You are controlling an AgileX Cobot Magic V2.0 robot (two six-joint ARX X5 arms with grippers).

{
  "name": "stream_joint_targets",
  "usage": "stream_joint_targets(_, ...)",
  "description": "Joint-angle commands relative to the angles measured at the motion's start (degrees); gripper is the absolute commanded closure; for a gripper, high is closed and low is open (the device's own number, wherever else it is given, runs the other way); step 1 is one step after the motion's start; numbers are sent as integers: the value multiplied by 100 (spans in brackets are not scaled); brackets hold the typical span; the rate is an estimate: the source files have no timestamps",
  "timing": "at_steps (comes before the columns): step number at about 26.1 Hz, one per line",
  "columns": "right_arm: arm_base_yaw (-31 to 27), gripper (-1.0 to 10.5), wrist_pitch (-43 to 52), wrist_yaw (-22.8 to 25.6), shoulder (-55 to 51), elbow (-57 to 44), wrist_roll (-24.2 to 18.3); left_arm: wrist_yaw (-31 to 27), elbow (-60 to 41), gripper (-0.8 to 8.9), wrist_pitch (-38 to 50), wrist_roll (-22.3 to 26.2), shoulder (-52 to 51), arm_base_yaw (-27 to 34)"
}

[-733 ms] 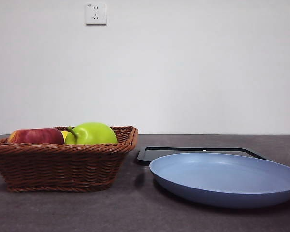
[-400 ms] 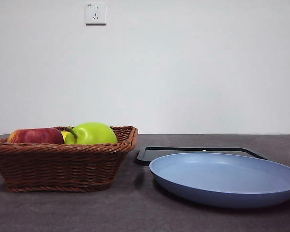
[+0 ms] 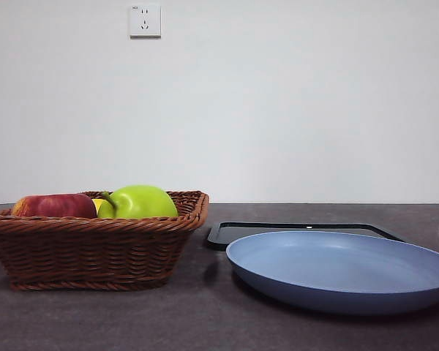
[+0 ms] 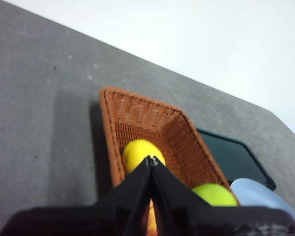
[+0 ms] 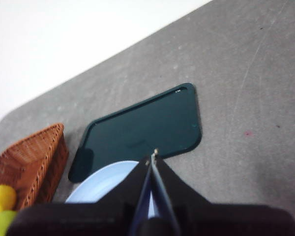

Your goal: Take the lemon from the basket,put the lemon in the plate,hand out the plate

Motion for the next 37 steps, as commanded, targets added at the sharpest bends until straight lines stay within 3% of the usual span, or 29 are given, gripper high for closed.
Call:
stream_joint_targets(1, 9, 943, -361, -136, 402, 592, -479, 55, 407, 807, 9, 7, 485, 17)
stream_joint_targets(7, 9, 943, -1123, -221, 1384, 1639, -953, 570, 1355, 807, -55, 603, 1613, 7)
stream_joint_targets(14, 9, 943, -2076, -960, 2704, 2511, -1615, 1366, 2551, 807, -1093, 1257, 3014, -63)
stream_joint_targets(19, 11, 939, -2328, -1047, 3541, 2577, -1880, 1419, 3263, 807, -2177, 1880, 3781, -273)
stream_joint_targets(23, 13, 866, -2437, -1047, 4238, 2577, -1880, 1419, 3475, 802, -2356, 1945, 4079, -450)
stream_joint_targets(24, 17, 813, -2437, -1049, 4468, 2577, -1878, 1414, 3475, 774, -2343, 1947, 4087, -483)
stream_joint_targets(27, 85, 662, -2345, -1040, 5108, 2577, -1880, 1377, 3475, 527, -2334, 1937, 4087, -566)
stream_joint_targets(28, 105, 644, -2251, -1043, 5327, 2577, -1880, 1377, 3475, 487, -2332, 1904, 4087, -573)
stream_joint_targets(37, 592, 680, -859, -1047, 7069, 2577, -1497, 1388, 3475, 461, -2385, 1880, 4087, -629)
